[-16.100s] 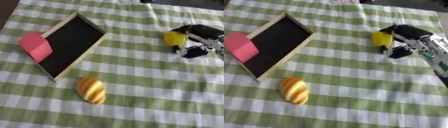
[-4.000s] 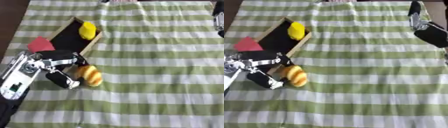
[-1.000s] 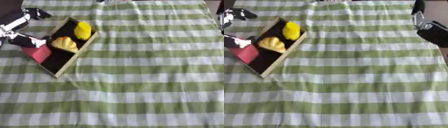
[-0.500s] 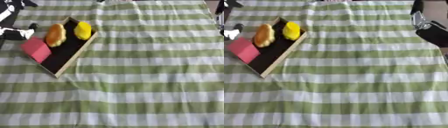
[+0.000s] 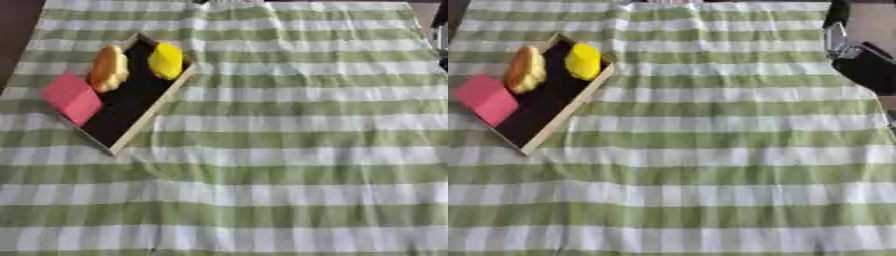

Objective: Pick up objects on the table and place them in the box.

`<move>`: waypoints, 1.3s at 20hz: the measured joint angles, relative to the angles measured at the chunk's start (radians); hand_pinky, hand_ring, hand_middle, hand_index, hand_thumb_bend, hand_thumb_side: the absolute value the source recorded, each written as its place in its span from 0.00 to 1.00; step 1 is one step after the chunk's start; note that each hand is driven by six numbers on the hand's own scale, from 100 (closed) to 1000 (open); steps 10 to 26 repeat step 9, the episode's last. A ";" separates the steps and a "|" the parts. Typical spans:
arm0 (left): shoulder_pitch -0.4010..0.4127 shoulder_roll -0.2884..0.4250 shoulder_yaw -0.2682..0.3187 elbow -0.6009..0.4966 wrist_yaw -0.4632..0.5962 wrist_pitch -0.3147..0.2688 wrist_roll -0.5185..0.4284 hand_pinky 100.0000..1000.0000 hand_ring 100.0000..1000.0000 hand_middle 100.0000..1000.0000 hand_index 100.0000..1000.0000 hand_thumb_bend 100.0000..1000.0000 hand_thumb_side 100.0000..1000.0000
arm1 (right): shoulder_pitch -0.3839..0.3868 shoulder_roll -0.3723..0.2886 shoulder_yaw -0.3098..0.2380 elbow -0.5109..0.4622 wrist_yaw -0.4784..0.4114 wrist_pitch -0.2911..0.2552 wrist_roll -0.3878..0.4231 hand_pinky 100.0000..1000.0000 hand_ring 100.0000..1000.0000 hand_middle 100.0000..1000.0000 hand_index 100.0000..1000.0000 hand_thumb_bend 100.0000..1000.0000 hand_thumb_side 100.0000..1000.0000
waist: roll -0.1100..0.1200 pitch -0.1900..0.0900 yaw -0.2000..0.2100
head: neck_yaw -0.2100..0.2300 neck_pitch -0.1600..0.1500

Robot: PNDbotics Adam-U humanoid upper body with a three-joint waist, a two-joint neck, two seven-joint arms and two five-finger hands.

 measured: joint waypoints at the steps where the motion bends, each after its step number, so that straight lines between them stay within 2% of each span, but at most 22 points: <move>1: 0.017 0.000 0.021 -0.022 0.014 -0.006 0.013 0.70 0.77 0.71 0.81 0.05 0.19 | 0.002 0.003 -0.001 0.000 -0.001 -0.011 -0.011 0.88 0.90 0.71 0.83 0.00 0.18 | -0.001 0.000 0.000 | -0.001 0.000; 4: 0.076 0.000 0.086 -0.087 0.052 -0.021 0.053 0.70 0.77 0.72 0.81 0.00 0.26 | 0.009 0.016 -0.006 0.000 -0.002 -0.044 -0.044 0.88 0.90 0.71 0.83 0.00 0.18 | -0.005 0.004 0.000 | 0.000 -0.006; 8: 0.171 0.000 0.157 -0.178 0.110 -0.012 0.110 0.70 0.78 0.73 0.82 0.00 0.27 | 0.021 0.042 -0.006 0.000 -0.002 -0.098 -0.085 0.88 0.89 0.71 0.82 0.00 0.21 | -0.015 0.015 0.000 | 0.011 -0.018; 9: 0.195 0.000 0.162 -0.203 0.125 -0.008 0.125 0.70 0.78 0.73 0.82 0.00 0.27 | 0.026 0.049 -0.006 0.000 -0.002 -0.113 -0.093 0.88 0.89 0.71 0.82 0.00 0.23 | -0.016 0.016 0.000 | 0.016 -0.019; 26: 0.195 0.000 0.162 -0.203 0.125 -0.008 0.125 0.70 0.78 0.73 0.82 0.00 0.27 | 0.026 0.049 -0.006 0.000 -0.002 -0.113 -0.093 0.88 0.89 0.71 0.82 0.00 0.23 | -0.016 0.016 0.000 | 0.016 -0.019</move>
